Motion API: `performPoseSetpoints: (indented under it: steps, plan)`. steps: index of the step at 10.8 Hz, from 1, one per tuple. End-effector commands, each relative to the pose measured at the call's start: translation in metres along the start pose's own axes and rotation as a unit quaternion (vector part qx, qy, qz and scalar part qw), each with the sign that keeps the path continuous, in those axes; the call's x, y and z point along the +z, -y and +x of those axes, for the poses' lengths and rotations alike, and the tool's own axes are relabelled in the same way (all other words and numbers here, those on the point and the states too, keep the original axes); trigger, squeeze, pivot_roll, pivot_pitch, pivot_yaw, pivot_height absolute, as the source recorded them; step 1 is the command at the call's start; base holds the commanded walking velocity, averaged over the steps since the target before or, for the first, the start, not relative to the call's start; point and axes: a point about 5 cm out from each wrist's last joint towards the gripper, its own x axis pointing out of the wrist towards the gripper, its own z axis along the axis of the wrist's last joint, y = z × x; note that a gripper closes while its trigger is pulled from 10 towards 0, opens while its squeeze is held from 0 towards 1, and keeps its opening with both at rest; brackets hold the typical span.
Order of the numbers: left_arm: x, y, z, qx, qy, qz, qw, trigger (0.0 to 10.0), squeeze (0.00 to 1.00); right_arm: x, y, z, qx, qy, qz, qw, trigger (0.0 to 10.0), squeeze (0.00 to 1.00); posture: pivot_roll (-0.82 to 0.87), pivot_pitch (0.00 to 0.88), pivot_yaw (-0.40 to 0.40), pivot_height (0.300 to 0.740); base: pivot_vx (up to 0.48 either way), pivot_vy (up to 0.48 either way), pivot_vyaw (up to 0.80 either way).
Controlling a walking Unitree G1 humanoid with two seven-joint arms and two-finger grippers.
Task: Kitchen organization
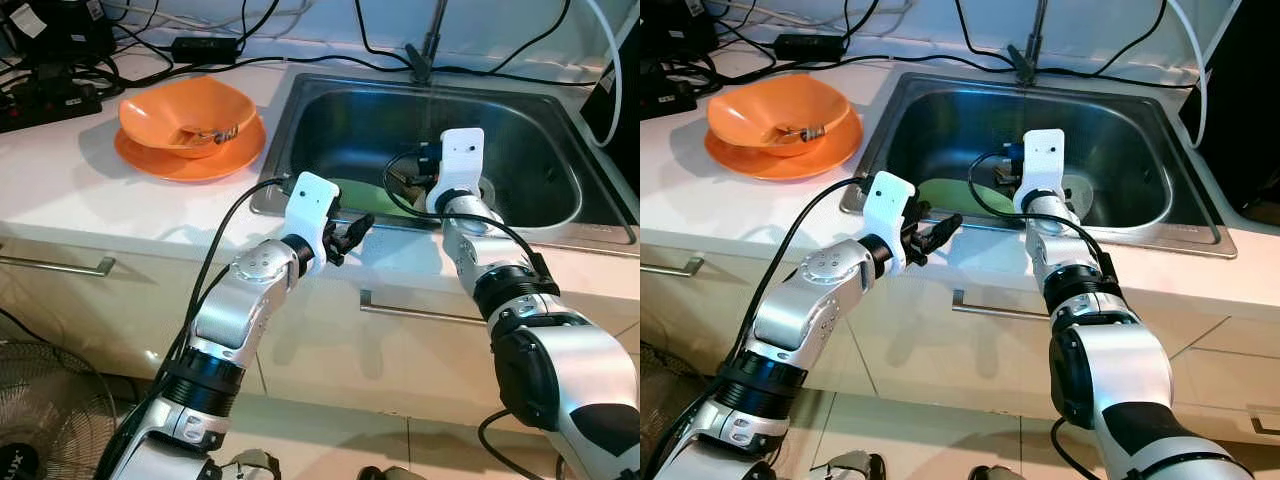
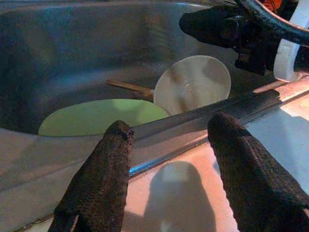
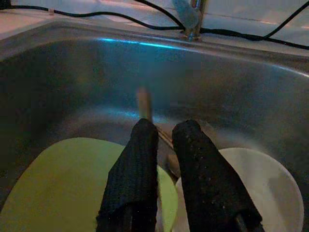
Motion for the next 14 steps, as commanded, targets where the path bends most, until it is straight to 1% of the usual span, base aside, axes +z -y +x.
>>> performPoseSetpoints:
  steps: [1,2,3,4,5,6,7,8,9,10,11,12,13,14]
  plan:
    - [0.006,0.004,0.001,-0.009,0.006,0.004,1.0,10.0,0.0,0.005,0.001,0.001,-0.001,0.009,0.012,1.0,10.0,1.0,0.12,0.048,-0.033,0.74,0.0,0.0,0.0]
    - [0.006,0.004,0.001,-0.009,0.006,0.003,1.0,10.0,0.0,0.006,0.002,0.001,-0.003,0.014,0.004,1.0,10.0,1.0,0.12,0.051,-0.033,0.74,0.0,0.0,0.0]
    - [0.007,0.003,0.001,-0.008,0.007,0.004,1.0,10.0,0.0,0.011,0.003,0.002,-0.01,0.028,0.003,1.0,10.0,0.0,0.12,0.056,-0.033,0.74,0.0,0.0,0.0]
    - [0.009,0.002,0.001,-0.003,0.014,0.008,1.0,10.0,0.0,0.019,0.006,0.002,-0.016,0.05,0.007,0.999,10.0,0.0,0.11,0.059,-0.032,0.74,0.0,0.0,0.0]
    - [0.014,-0.002,0.0,0.016,0.038,0.022,0.999,10.0,0.0,0.037,0.006,0.001,-0.015,0.111,-0.005,0.994,10.0,0.0,0.11,0.065,-0.031,0.74,0.0,0.0,0.0]
    - [0.021,-0.008,0.0,0.041,0.065,0.032,0.997,10.0,0.0,0.052,0.004,-0.003,-0.009,0.17,-0.006,0.985,10.0,0.0,0.11,0.067,-0.03,0.74,0.0,0.0,0.0]
    - [0.026,-0.014,-0.001,0.064,0.081,0.045,0.994,10.0,0.0,0.061,0.001,-0.011,-0.007,0.219,-0.015,0.976,10.0,0.0,0.09,0.075,-0.028,0.74,0.0,0.0,0.0]
    - [0.029,-0.017,-0.002,0.082,0.096,0.059,0.99,10.0,0.0,0.061,-0.004,-0.02,-0.004,0.252,-0.016,0.968,10.0,0.0,0.09,0.078,-0.029,0.74,0.0,0.0,0.0]
    - [0.032,-0.02,-0.003,0.095,0.108,0.077,0.987,10.0,0.0,0.056,-0.011,-0.028,-0.003,0.268,-0.003,0.964,10.0,0.0,0.08,0.084,-0.029,0.74,0.0,0.0,0.0]
    - [0.032,-0.021,-0.004,0.104,0.125,0.087,0.983,10.0,0.0,0.042,-0.017,-0.041,-0.009,0.272,0.026,0.962,10.0,0.0,0.08,0.09,-0.027,0.74,0.0,0.0,0.0]
    - [0.032,-0.023,-0.006,0.118,0.138,0.101,0.978,10.0,0.0,0.031,-0.024,-0.05,-0.006,0.267,0.027,0.963,10.0,0.0,0.07,0.092,-0.028,0.74,0.0,0.0,0.0]
    - [0.031,-0.024,-0.008,0.123,0.143,0.107,0.976,10.0,0.0,0.028,-0.029,-0.055,0.006,0.269,0.019,0.963,10.0,0.0,0.07,0.094,-0.026,0.74,0.0,0.0,0.0]
    - [0.03,-0.025,-0.01,0.13,0.151,0.111,0.973,10.0,0.0,0.026,-0.036,-0.059,0.015,0.267,0.027,0.963,10.0,0.0,0.07,0.095,-0.027,0.74,0.0,0.0,0.0]
    - [0.032,-0.026,-0.016,0.147,0.17,0.147,0.963,10.0,0.0,0.023,-0.042,-0.064,0.017,0.258,0.04,0.965,10.0,0.0,0.07,0.097,-0.03,0.74,0.0,0.0,0.0]
